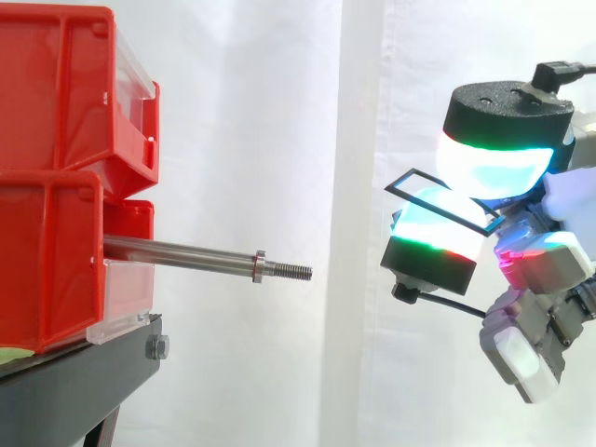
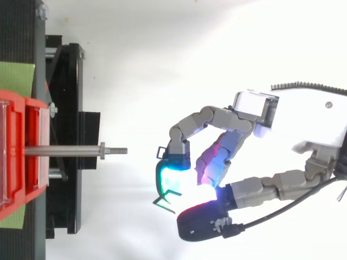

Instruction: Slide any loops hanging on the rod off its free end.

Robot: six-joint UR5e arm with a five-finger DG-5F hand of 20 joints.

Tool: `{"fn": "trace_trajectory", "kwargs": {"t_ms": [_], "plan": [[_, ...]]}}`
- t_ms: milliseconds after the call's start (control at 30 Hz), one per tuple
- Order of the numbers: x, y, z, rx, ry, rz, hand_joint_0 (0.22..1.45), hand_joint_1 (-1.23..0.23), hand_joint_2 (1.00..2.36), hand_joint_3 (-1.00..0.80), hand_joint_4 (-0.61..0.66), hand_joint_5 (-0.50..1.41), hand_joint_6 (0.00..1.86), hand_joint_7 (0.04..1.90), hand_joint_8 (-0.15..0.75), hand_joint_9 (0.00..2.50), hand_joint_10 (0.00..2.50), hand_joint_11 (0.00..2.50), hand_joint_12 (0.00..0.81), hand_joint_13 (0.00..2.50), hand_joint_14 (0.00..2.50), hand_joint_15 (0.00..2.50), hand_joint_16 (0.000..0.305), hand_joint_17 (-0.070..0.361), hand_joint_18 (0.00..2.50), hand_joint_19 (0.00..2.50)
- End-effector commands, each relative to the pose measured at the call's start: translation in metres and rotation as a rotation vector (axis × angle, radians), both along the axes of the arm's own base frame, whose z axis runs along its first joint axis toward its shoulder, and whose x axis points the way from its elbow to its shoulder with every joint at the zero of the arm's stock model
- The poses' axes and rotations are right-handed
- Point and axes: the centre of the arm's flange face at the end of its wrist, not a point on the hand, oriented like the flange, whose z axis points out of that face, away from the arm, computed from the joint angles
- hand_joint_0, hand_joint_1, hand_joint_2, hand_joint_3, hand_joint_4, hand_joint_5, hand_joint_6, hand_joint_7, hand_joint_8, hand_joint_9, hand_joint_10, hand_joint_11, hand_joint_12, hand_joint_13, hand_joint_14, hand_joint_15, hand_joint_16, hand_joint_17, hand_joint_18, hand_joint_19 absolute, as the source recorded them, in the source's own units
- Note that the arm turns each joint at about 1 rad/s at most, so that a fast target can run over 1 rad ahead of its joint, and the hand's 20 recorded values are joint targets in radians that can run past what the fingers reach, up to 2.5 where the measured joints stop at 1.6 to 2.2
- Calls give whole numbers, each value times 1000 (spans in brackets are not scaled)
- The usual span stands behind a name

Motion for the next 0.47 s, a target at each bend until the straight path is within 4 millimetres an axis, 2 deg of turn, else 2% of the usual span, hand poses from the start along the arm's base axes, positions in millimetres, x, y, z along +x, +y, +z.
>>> {"fn": "trace_trajectory", "kwargs": {"t_ms": [0, 433], "plan": [[0, 0, 0, 0, 0, 0, 595, -848, 1022, -13, 2, -59, 897, 998, 305, 1235, 21, 674, 422, 1007, 17, 504, 61, 136, 926, 335], [0, 0, 0, 0, 0, 0, 595, -847, 1022, -14, -1, -59, 897, 996, 298, 1222, 21, 661, 421, 1008, 18, 509, 61, 136, 925, 343]]}}
